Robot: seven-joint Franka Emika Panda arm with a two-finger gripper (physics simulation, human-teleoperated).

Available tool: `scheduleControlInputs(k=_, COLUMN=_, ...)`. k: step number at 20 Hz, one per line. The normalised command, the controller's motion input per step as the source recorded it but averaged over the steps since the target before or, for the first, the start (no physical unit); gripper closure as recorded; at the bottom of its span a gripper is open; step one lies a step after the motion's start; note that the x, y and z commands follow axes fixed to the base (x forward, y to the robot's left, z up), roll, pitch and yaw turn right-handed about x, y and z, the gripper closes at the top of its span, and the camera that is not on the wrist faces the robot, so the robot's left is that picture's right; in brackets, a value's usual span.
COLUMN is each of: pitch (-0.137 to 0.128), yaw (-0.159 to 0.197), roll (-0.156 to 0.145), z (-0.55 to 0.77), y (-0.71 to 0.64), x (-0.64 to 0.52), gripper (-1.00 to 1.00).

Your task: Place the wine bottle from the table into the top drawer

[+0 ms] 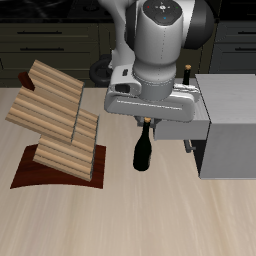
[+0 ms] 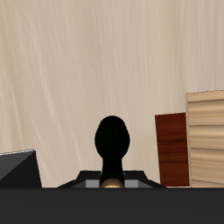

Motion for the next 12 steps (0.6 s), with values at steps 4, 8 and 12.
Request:
scheduleControlInputs(k=4, pitch=-0.051, yaw=0.001, roll=-0.006, z=0.45, y=0.02, x=-0.15, gripper=1.00)
scheduleControlInputs(k=8, pitch=-0.035, yaw=0.012, roll=0.005, z=0.27, y=0.02, x=-0.08, gripper=1.00)
scheduleControlInputs(k=12, pitch=-0.053, yaw=0.003, roll=-0.002, z=0.43, y=0.00, x=-0.09, gripper=1.00)
